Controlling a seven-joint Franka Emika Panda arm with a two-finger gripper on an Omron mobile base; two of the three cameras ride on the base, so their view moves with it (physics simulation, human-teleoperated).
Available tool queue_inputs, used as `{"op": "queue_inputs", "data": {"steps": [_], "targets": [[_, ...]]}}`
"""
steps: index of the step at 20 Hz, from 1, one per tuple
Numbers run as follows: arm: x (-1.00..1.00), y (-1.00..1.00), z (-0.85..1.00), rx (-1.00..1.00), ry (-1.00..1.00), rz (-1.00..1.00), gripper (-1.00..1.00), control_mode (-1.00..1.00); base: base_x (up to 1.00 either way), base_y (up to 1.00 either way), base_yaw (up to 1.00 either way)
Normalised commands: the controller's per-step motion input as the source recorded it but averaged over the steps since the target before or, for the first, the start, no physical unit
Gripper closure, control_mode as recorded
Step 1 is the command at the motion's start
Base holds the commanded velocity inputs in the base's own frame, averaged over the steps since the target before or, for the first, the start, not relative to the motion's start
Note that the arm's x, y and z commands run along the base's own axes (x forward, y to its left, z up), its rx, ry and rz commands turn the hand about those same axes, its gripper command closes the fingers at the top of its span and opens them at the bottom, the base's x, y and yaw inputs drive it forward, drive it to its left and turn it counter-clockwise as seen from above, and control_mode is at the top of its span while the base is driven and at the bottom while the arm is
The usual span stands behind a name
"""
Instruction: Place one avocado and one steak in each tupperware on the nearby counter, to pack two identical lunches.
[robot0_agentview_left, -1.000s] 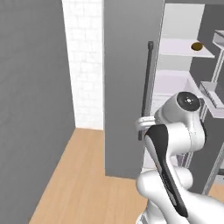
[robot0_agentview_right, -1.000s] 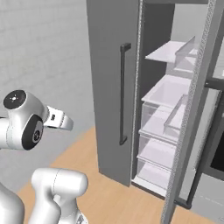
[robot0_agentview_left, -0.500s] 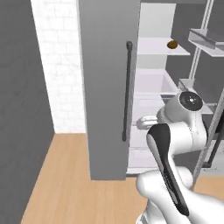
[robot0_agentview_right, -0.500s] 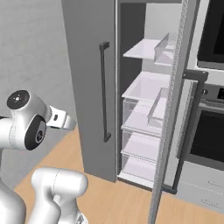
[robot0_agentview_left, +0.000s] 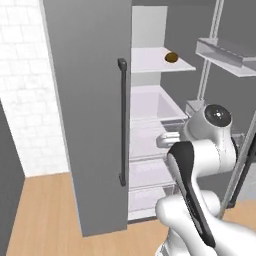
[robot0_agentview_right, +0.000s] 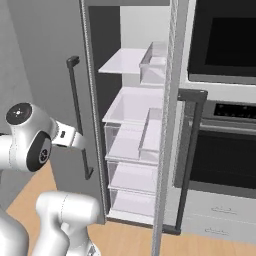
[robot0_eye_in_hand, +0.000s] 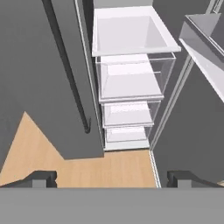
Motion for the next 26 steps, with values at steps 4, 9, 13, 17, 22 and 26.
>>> {"op": "queue_inputs", "data": {"steps": [4,9,13,17,22,26], "targets": [[0.0,0.0,0.0,0.0,0.0,0.0,-1.0,1.0,1.0,-0.01,-0.05],[0.0,0.0,0.0,0.0,0.0,0.0,-1.0,1.0,0.68,-0.41,-0.06],[0.0,0.0,0.0,0.0,0.0,0.0,-1.0,1.0,0.38,-0.34,-0.18],[0.0,0.0,0.0,0.0,0.0,0.0,-1.0,1.0,0.31,-0.35,-0.13],[0.0,0.0,0.0,0.0,0.0,0.0,-1.0,1.0,0.5,-0.17,-0.06],[0.0,0.0,0.0,0.0,0.0,0.0,-1.0,1.0,0.63,-0.22,0.0]]}}
